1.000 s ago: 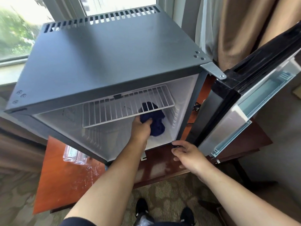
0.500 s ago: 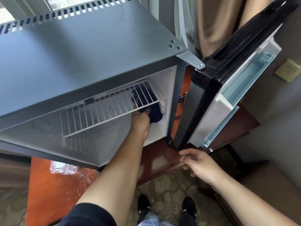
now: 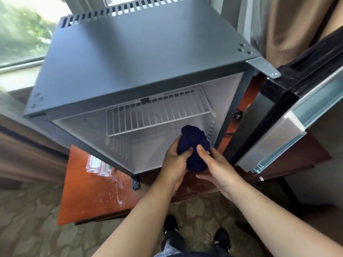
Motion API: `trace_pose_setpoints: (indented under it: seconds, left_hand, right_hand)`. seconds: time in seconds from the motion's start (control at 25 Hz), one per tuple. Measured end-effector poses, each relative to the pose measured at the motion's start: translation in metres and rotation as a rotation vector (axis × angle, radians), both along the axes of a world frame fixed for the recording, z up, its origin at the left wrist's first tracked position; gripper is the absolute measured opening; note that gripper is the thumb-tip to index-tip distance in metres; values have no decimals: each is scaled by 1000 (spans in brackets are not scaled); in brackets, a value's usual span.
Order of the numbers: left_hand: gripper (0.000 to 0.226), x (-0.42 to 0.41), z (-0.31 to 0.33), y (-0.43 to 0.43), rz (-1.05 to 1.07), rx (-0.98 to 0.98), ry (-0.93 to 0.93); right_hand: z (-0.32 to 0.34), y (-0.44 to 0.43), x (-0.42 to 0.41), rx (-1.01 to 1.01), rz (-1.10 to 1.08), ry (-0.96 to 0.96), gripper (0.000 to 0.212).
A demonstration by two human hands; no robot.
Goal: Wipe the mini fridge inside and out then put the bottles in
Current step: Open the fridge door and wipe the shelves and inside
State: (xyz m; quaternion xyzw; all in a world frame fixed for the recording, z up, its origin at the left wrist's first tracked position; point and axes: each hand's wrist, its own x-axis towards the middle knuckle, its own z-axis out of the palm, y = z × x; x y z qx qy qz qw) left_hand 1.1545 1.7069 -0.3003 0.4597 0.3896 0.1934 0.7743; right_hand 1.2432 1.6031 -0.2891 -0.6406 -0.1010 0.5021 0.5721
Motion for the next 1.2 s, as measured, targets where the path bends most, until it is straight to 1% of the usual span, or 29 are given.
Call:
trace_pose_setpoints:
  seconds: [0.08, 0.12, 0.16, 0.28, 0.32, 0.4, 0.48, 0.56, 0.64, 0.76, 0.84, 0.96, 1.0, 1.08, 1.12, 1.2]
  left_hand:
    - [49, -18, 1, 4, 12, 46, 32]
    - [51, -29, 1, 7, 20, 58, 45]
    - [53, -38, 2, 10, 25, 71, 61]
    - [57, -66, 3, 24, 50, 138, 130]
    - [61, -75, 3, 30, 62, 157, 152]
    - [72, -94, 4, 44, 100, 177, 198]
    - [78, -112, 4, 55, 146, 188, 237]
    - [73, -129, 4, 62, 195, 183, 276]
    - [69, -140, 3, 67, 223, 121, 293]
    - [67, -150, 1, 70, 175, 58, 295]
    - [61, -159, 0, 70, 151, 31, 320]
    - [42, -175, -5, 76, 151, -17, 392]
    - [36, -179, -7, 79, 153, -44, 427]
    - [31, -181, -14, 81, 179, -135, 485]
    - [29, -181, -16, 80, 206, -177, 497]
    - [27, -175, -19, 80, 231, -215, 485]
  right_hand:
    - [-2, 16, -11, 30, 26, 29, 83]
    - [-3, 25, -18, 33, 32, 31, 82]
    - [-6, 33, -25, 40, 33, 37, 75]
    - [-16, 59, -47, 86, 30, 94, 38]
    - [-19, 67, -52, 106, 39, 102, 33]
    - [-24, 89, -61, 149, 63, 84, 29]
    - [-28, 118, -65, 172, 62, 6, 28]
    - [-31, 151, -70, 175, 50, -57, 25]
    - [-33, 186, -78, 180, 28, -85, 19]
    - [-35, 233, -81, 231, 57, -158, 10]
    - [-42, 249, -81, 262, 102, -185, 9]
    - [-57, 243, -90, 209, 129, -193, 27]
    - [-60, 237, -94, 191, 103, -183, 25]
    - [-61, 222, -98, 180, 68, -155, 14]
    - [-60, 213, -100, 184, 83, -146, 15]
    - [-56, 192, -105, 246, 160, -127, 27]
